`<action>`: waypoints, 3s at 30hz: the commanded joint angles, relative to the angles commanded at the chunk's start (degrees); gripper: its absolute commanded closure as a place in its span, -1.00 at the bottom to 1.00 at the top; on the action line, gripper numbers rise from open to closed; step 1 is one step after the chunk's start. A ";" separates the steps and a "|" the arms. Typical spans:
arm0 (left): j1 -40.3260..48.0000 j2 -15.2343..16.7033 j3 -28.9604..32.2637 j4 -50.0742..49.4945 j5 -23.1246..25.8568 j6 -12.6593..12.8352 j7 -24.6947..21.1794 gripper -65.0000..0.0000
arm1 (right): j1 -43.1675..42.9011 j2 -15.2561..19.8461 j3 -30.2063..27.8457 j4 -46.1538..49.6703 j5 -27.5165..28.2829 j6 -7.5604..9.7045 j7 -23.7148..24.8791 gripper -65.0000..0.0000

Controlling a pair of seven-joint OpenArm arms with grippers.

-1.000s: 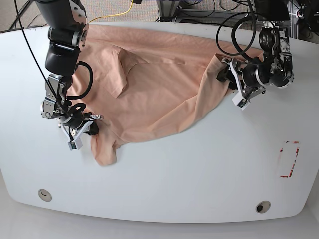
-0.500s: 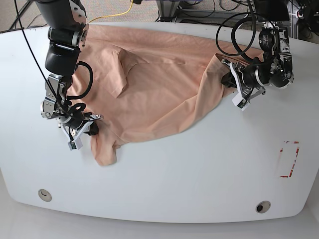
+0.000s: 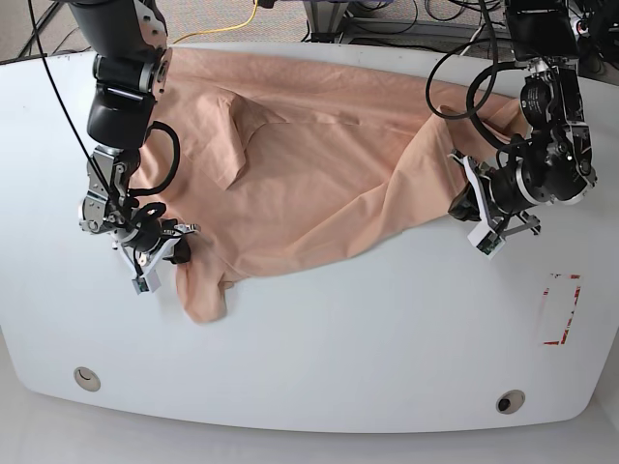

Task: Layout the t-shirt on the table in an organized manner, then fold the t-shirt properly
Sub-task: 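Release the left gripper and move it back to the hem corner, then grasp the hem with both grippers and fold it toward the collar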

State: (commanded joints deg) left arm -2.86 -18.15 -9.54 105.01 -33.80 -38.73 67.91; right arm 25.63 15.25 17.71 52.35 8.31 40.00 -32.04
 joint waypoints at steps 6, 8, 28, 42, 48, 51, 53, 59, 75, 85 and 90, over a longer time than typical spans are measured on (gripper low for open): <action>-4.84 -1.93 0.00 -0.53 0.70 0.09 -0.18 1.00 | 1.93 0.18 0.00 0.00 -0.09 0.00 0.00 1.00; -6.86 -2.02 0.00 -1.41 2.46 0.09 -0.18 1.00 | 2.81 0.26 0.00 0.00 -0.18 0.00 0.00 1.00; -24.09 -2.02 0.35 -14.42 12.48 -0.35 -3.96 1.00 | 10.46 0.26 -0.18 0.00 -0.18 0.00 -1.49 1.00; -25.14 -2.37 2.99 -14.77 13.36 -0.44 -5.45 1.00 | 9.32 0.35 -0.18 2.11 -0.18 0.00 -1.58 1.00; -23.30 -2.37 2.99 -13.54 13.36 -1.23 -5.45 1.00 | 4.22 0.35 -0.18 10.99 -0.18 0.00 -4.40 1.00; -22.86 -2.81 2.99 -13.54 13.63 -1.27 -5.45 1.00 | 2.46 0.35 -0.09 14.51 0.00 0.00 -7.30 1.00; -22.86 -3.43 2.99 -13.54 13.54 -1.27 -5.36 1.00 | 0.88 0.26 0.00 17.49 0.00 0.00 -8.97 1.00; -19.87 -3.60 2.81 -11.08 13.63 -1.27 -5.27 1.00 | -4.40 0.18 0.18 26.81 0.09 0.00 -12.92 1.00; -7.12 -4.31 2.55 -2.46 13.45 -1.27 -1.41 1.00 | -19.16 -1.67 1.32 45.71 0.18 0.00 -19.34 1.00; -0.79 -4.31 -0.18 -2.29 13.63 -1.27 -1.58 1.00 | -26.20 -1.93 3.25 48.18 0.18 0.00 -20.84 1.00; 1.14 -4.31 -0.18 -2.37 13.71 -1.27 -1.58 1.00 | -27.16 -1.93 3.34 47.74 -0.09 0.00 -20.84 0.91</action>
State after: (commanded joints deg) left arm -1.71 -22.46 -9.71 102.64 -20.09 -40.00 66.33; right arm -1.54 13.32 21.05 100.09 8.22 40.00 -52.88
